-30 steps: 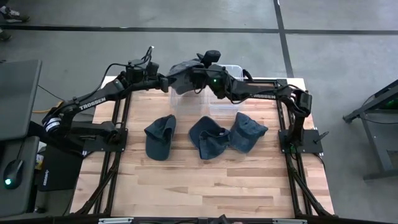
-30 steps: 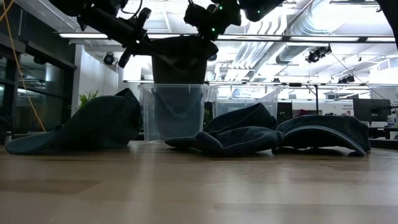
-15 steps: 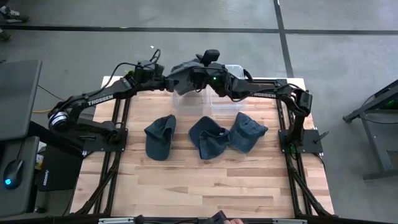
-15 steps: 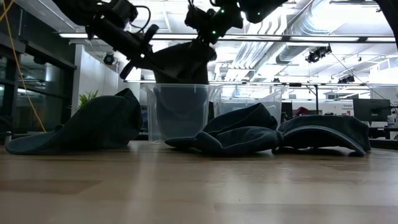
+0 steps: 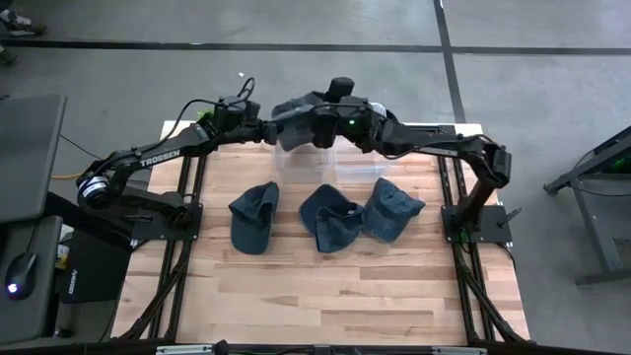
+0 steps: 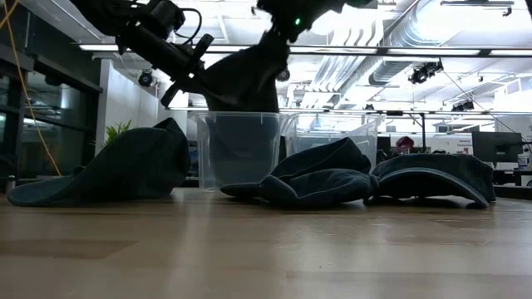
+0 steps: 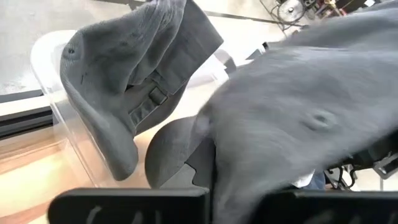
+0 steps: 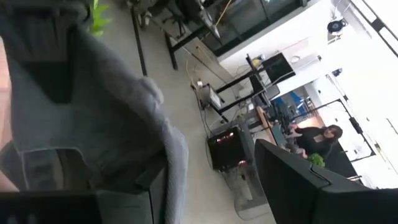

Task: Pick & Place hat
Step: Put the gray cap into the left transparent bin

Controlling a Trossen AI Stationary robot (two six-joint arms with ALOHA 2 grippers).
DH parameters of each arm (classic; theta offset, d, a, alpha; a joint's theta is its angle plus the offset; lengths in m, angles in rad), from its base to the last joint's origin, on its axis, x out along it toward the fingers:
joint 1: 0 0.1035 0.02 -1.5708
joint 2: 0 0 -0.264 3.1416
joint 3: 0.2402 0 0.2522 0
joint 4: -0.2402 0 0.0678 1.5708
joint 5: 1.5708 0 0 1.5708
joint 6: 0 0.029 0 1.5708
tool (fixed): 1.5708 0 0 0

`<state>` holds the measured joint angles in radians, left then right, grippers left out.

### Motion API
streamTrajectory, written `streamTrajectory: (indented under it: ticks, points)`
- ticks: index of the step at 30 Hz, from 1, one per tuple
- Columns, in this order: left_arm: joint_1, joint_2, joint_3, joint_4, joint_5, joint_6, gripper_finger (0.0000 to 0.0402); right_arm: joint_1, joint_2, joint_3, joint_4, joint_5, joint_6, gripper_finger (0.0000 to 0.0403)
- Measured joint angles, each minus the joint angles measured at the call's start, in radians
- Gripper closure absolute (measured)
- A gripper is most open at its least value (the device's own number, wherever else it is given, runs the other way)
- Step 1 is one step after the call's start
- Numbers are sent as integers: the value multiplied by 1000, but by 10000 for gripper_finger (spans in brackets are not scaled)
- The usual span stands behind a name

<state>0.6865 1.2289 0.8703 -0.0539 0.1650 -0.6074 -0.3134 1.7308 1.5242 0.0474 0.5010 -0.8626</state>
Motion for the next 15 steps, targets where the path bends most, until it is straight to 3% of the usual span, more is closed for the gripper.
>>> streamTrajectory:
  ticks: [6, 12, 15]
  points:
    - [-1, -1, 1, 7, 7, -18, 396, 5, -133, -1, -115, -51, 70, 205]
    - [0, 1, -2, -3, -7, -26, 396, 4, -239, 3, -160, -173, 187, 206]
    - [0, 1, -2, -7, -6, -28, 396, 7, -259, 1, -194, -167, 225, 206]
